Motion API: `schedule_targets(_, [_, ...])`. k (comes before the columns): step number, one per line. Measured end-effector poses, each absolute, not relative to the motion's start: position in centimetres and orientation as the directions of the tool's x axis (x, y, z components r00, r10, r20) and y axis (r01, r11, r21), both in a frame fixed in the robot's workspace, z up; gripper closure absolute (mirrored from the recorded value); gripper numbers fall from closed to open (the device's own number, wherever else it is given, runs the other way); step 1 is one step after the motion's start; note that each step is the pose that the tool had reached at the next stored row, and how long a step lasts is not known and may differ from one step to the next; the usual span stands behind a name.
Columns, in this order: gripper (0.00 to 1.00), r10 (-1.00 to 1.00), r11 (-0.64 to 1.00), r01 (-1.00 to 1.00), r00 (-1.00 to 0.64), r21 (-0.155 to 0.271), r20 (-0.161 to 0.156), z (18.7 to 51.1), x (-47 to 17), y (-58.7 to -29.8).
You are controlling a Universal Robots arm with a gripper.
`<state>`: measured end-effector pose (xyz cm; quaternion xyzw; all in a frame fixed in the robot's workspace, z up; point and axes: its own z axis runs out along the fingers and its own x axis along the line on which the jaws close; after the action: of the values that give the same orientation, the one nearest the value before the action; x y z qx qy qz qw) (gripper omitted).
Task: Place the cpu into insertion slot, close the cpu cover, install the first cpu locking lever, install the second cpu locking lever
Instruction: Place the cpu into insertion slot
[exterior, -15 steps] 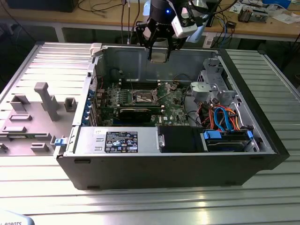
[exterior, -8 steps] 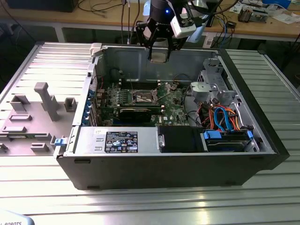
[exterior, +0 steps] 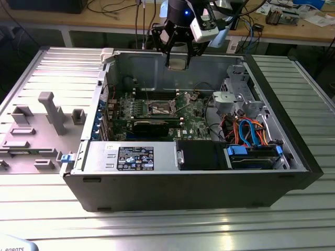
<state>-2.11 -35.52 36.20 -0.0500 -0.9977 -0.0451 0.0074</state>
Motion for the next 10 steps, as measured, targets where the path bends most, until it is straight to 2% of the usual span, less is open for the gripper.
schedule_targets(10, [0.46,0.158,0.983,0.159,-0.987,0.089,0.019,36.19,-2.11,-35.52])
